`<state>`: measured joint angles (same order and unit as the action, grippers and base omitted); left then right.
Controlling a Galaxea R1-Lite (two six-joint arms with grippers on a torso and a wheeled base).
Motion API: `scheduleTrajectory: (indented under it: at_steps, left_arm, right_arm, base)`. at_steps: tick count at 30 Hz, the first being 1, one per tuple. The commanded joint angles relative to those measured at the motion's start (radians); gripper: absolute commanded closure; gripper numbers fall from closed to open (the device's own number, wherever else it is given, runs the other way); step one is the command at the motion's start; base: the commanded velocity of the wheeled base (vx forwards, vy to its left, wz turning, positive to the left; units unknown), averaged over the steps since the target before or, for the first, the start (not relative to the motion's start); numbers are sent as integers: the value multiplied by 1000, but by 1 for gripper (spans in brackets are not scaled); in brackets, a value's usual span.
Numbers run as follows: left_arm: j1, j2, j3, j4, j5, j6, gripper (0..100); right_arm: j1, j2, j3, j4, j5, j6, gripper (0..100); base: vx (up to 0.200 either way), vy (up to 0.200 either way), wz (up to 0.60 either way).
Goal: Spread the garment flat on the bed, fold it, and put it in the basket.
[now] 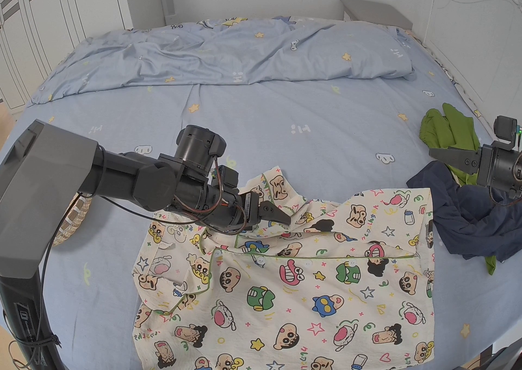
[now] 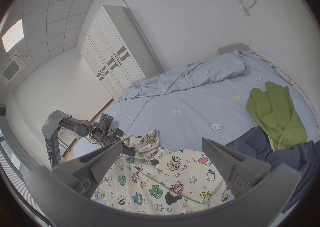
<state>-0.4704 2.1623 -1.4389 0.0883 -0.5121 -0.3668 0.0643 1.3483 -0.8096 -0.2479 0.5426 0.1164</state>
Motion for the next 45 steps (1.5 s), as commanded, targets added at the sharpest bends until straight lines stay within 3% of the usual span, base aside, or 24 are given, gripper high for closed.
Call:
scheduleTrajectory:
  at_steps: [1, 11, 16, 27, 45]
  left_arm:
    - [9, -22, -3, -51, 11, -7, 0]
    - [21, -47, -17, -186, 11, -12, 0]
    - [55, 7, -117, -259, 12, -55, 0]
    - [88, 218, -403, -249, 12, -78, 0]
    - [101, 263, -410, -246, 18, -69, 0]
  right_arm:
    - [16, 0, 3, -1, -7, 0, 0]
    - [25, -5, 4, 1, -10, 0, 0]
    - [42, -5, 17, -2, -12, -1, 0]
    - [63, -8, 46, -44, -13, -6, 0]
    - [62, -8, 52, -57, -13, -7, 0]
  base:
    - [0, 0, 0]
    - [0, 0, 0]
    - [0, 0, 0]
    - [0, 0, 0]
    - [0, 0, 0]
